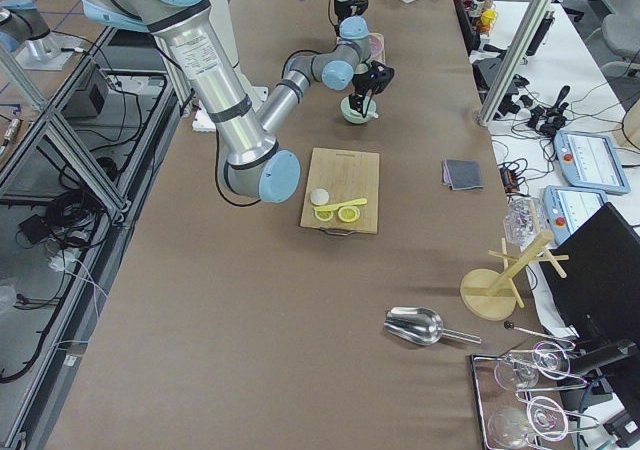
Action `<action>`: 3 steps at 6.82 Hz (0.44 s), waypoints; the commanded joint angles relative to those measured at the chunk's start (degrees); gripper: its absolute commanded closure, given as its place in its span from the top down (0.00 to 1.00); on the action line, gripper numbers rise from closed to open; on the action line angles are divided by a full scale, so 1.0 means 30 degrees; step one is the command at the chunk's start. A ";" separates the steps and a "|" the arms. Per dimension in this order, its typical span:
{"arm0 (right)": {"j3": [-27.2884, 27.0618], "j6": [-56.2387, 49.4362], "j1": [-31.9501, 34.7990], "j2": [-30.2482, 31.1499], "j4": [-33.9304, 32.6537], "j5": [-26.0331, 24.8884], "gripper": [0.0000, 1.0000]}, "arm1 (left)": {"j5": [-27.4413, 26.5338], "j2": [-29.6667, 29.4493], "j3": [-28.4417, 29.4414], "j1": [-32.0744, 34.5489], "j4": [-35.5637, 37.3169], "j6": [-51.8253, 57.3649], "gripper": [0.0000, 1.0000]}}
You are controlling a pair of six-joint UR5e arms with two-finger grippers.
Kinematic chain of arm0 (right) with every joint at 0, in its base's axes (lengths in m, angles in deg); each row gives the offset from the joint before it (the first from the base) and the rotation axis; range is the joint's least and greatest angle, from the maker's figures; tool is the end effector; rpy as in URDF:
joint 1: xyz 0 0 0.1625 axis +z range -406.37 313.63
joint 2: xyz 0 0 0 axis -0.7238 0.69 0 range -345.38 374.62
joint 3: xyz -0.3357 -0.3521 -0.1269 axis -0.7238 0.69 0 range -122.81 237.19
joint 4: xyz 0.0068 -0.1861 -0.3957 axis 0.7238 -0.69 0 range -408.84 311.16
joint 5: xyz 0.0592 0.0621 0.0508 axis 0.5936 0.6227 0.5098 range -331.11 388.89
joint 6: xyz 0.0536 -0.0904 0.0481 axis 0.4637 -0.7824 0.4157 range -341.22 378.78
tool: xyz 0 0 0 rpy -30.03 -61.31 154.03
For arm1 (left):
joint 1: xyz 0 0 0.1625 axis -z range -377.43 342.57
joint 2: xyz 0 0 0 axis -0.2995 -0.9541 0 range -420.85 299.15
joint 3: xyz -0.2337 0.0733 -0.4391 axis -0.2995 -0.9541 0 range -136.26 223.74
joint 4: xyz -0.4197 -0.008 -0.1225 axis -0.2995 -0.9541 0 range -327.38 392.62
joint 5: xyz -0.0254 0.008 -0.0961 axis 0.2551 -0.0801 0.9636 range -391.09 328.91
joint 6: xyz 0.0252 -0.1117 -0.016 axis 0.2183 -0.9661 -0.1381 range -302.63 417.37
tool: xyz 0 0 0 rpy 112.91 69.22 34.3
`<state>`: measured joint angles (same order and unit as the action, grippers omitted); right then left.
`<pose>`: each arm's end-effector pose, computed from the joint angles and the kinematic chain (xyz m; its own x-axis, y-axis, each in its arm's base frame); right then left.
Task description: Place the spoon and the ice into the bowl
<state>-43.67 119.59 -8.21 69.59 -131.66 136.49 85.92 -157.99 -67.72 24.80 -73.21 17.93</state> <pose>-0.5105 -0.5263 0.2616 0.3892 0.5332 0.7511 -0.4804 0.8133 -0.3284 0.3689 -0.4440 0.4658 0.6165 0.3696 -0.6952 -0.1777 0.9255 0.3345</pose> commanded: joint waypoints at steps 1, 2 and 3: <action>-0.1932 -0.1568 0.1274 0.1211 -0.1268 0.1650 1.00 | 0.0107 -0.1939 -0.1423 0.0162 0.2999 -0.0006 0.00; -0.3338 -0.3381 0.2125 0.2728 -0.1828 0.2445 1.00 | 0.0050 -0.4509 -0.1255 0.0134 0.5312 -0.0239 0.00; -0.4193 -0.5343 0.3178 0.4280 -0.1863 0.3497 1.00 | 0.0020 -0.6710 -0.0499 -0.0011 0.6582 -0.2213 0.00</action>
<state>-52.58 110.09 -2.17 77.25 -136.35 143.47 86.09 -170.29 -70.78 25.07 -59.19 15.88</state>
